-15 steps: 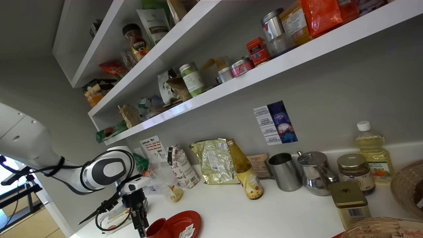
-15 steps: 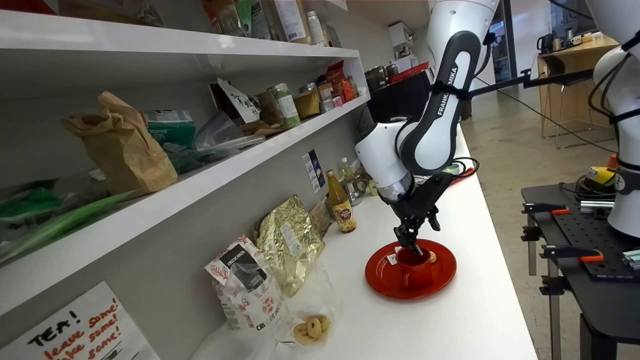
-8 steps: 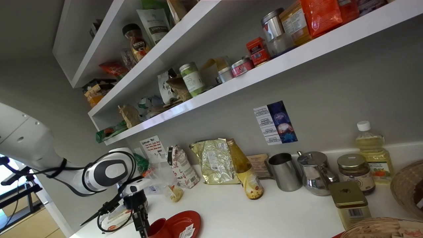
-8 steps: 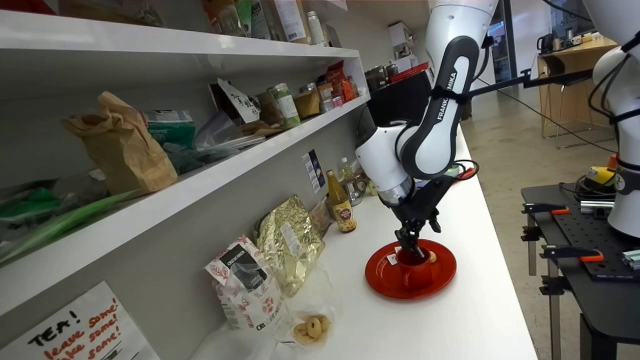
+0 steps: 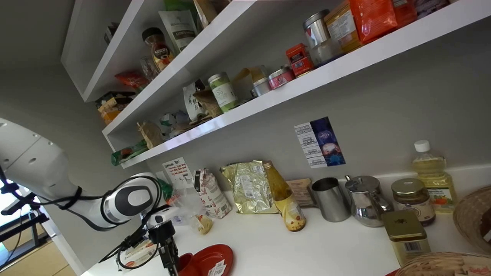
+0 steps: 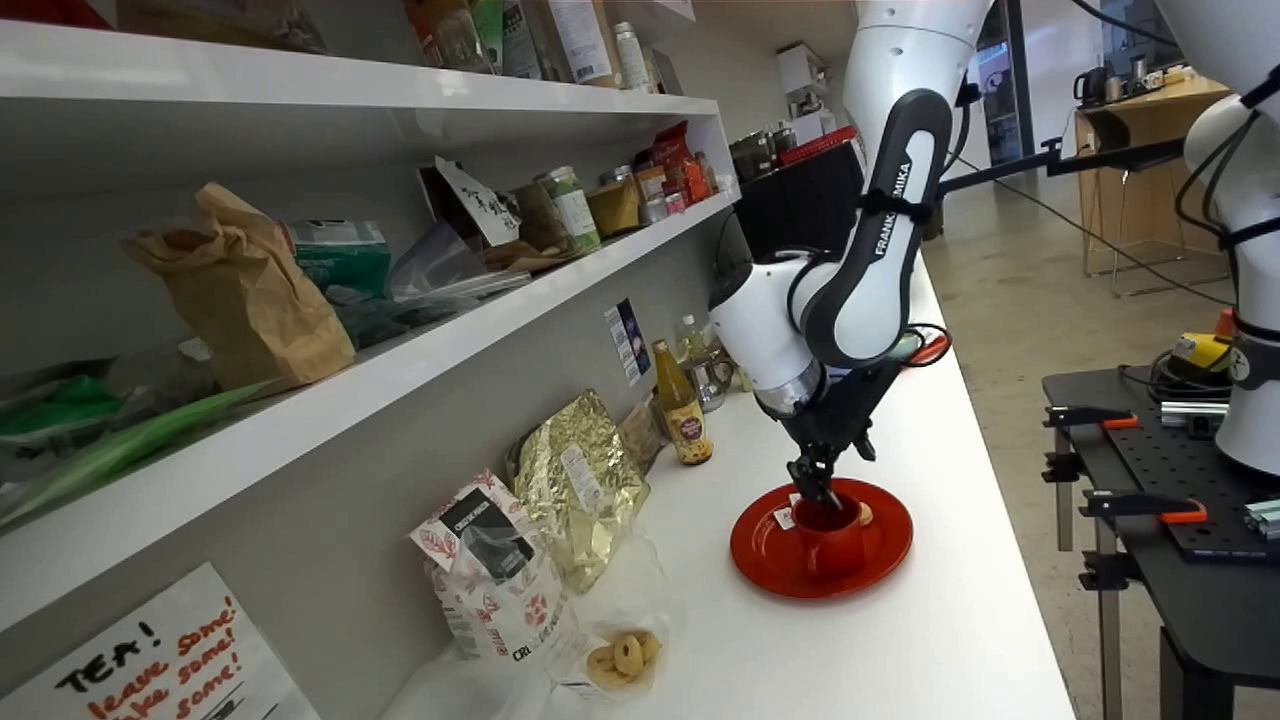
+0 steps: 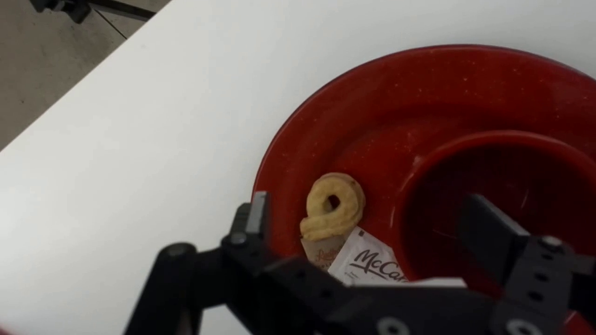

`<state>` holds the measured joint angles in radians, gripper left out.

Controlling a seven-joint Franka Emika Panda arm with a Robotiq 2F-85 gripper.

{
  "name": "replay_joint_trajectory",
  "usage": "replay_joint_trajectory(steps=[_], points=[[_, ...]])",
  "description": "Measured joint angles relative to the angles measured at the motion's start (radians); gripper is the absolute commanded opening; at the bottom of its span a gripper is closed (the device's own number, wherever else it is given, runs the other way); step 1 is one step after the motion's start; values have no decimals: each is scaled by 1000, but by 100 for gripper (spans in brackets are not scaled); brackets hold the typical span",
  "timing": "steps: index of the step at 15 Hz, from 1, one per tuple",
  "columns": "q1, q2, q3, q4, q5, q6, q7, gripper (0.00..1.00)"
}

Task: Shift the cup to the counter

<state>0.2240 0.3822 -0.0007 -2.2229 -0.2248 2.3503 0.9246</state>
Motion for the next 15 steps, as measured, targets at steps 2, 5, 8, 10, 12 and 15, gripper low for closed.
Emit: replay_joint_trajectory(steps=[2,5,8,10,12,15], points=[[2,11,0,4,0,0,0,75],[5,26,1,8,1,0,0,60],[10,39,6,10,3,1,0,34],[12,42,7,10,4,1,0,21],[12,43,6,10,4,1,0,5],[11,42,3,12,4,1,-1,1]])
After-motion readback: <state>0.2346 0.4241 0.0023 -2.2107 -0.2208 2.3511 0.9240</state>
